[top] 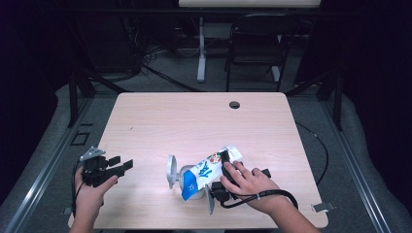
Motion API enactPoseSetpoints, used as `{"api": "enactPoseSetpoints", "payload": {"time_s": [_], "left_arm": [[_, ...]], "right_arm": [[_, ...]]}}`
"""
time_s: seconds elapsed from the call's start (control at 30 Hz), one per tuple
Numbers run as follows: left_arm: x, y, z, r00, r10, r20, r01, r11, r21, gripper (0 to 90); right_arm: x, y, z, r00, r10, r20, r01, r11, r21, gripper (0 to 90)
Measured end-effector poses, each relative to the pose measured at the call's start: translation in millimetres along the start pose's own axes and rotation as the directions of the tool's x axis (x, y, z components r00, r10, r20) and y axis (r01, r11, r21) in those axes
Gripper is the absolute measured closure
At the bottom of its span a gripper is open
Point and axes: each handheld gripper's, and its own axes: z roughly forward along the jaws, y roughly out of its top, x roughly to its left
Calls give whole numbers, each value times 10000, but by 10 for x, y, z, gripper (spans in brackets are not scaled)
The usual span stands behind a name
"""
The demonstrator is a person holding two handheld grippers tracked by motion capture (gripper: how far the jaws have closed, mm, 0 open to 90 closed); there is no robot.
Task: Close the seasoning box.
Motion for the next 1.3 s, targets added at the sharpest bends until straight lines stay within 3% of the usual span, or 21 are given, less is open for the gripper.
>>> {"api": "enactPoseSetpoints", "payload": {"time_s": [1.13,1.17,1.2,1.3], "left_arm": [[8,0,-7,10000,-4,25,4,10000,9,395],[10,-1,-7,10000,-1,25,1,10000,12,395],[11,-1,-8,10000,-17,24,17,10000,14,395],[12,-2,-9,10000,-52,33,52,10000,-19,395]], "right_arm": [[-20,5,-8,9999,-158,36,158,9999,68,494],[-6,-3,8,10000,23,10,-22,9999,-139,494],[-19,7,-11,9998,-193,52,192,9998,106,494],[-8,0,1,10000,-38,7,38,10000,-77,495]]}}
